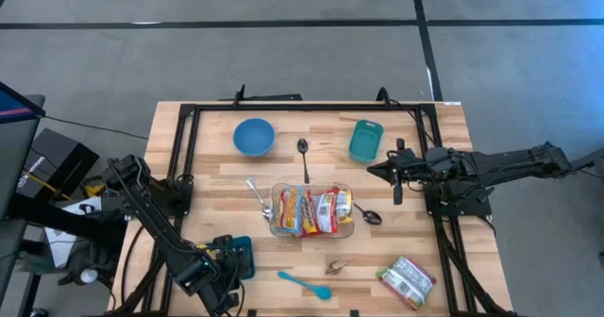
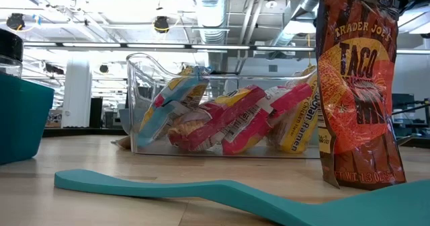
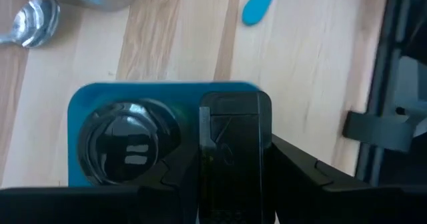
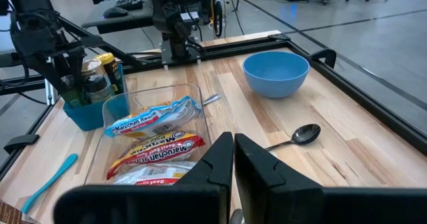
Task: Pick & Place Food Item
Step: Put the black spice can into the dark blue bin
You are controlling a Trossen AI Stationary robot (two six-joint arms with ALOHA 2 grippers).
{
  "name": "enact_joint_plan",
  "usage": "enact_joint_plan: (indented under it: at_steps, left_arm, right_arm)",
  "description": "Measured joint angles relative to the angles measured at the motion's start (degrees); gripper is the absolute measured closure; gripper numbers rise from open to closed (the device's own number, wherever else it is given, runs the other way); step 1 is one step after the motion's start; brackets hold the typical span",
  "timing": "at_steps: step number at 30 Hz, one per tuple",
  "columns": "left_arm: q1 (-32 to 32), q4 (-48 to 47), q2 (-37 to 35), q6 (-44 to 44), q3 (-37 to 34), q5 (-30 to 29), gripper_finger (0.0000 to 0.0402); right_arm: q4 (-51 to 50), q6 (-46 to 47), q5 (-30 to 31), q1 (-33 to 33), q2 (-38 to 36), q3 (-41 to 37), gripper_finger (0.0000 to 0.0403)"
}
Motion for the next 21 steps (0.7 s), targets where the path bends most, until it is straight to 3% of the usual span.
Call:
enact_joint_plan:
  at_steps: [21]
  left_arm:
    - [-0.07,4.07,-0.84,0.23,-3.63,0.42,0.0264]
  right_arm:
    - [-0.11,0.00,0.02,0.00,0.00,0.00,0.0393]
